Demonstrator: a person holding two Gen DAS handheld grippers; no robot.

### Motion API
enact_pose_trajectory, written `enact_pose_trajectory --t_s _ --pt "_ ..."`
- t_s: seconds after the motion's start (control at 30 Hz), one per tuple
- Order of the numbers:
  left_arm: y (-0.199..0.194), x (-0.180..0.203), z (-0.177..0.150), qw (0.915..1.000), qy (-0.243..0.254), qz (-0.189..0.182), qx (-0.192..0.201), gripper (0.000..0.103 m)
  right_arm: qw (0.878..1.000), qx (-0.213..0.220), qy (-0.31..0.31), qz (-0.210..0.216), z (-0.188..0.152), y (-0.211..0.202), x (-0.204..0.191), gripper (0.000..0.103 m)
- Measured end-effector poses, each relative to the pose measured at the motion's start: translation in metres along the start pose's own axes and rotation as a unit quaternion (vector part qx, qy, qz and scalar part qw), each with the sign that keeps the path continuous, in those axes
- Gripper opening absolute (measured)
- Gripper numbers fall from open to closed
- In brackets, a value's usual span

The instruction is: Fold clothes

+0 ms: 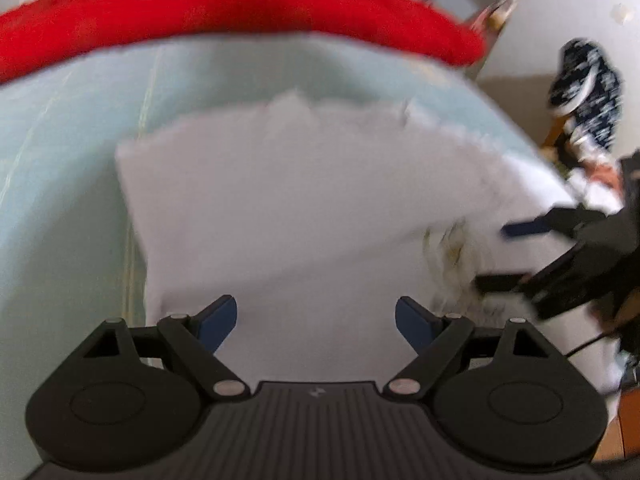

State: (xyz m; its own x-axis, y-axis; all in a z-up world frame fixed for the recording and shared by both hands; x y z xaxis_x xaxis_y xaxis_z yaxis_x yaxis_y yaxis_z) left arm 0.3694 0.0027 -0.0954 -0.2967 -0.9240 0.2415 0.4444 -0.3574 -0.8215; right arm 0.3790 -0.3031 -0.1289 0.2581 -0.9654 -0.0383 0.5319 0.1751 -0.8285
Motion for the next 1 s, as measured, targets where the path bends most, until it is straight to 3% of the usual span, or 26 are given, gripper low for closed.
enact_pose_trajectory --t_s 0.2,0.3,0.43,0.63,0.8,0.9,1.0 --pt "-0.015 0.002 -0.022 0.9978 -0.015 0.047 -0.044 0.086 1.000 -0.030 0.000 0.006 -0.047 -0.026 0.022 0.103" --pt "-0.010 0.015 -0.015 0.9978 -0.014 0.051 -0.041 0.086 0.998 -0.051 0.027 0.007 -0.072 -0.042 0.032 0.103" --pt "-0.001 0.034 -0.002 0.9980 -0.009 0.054 -0.031 0.086 0.999 -0.046 0.015 0.003 -0.088 -0.048 0.033 0.103" --pt "0.008 0.064 0.005 0.9986 0.007 0.044 -0.030 0.086 0.999 -0.033 -0.007 0.003 -0.078 -0.059 0.035 0.103" --pt "0.017 0.075 0.009 0.9982 -0.015 0.052 -0.025 0.086 0.999 0.032 -0.033 -0.024 -0.043 -0.051 0.058 0.103" --pt "0.021 0.080 0.013 0.9978 -0.021 0.057 -0.026 0.086 0.999 0.023 -0.013 -0.034 -0.039 -0.029 0.082 0.103" --pt "0.024 0.085 0.017 0.9979 -0.022 0.054 -0.027 0.086 0.999 0.027 0.036 0.001 -0.056 -0.037 0.098 0.103"
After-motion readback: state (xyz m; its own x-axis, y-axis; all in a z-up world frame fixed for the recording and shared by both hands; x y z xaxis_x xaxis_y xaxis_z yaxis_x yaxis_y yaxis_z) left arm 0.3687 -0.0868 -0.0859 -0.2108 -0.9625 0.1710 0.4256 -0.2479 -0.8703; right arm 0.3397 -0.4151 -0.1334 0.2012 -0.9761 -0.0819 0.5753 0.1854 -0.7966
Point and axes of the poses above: each gripper's, at about its wrist camera, not at the fingertips, and y roughly the way its jaws point, x to its right, z to its top, the point moved 7 cm from there along y, roughly the way its jaws point, and after that the axes turned 2 degrees about -y, right-handed, at the moved point
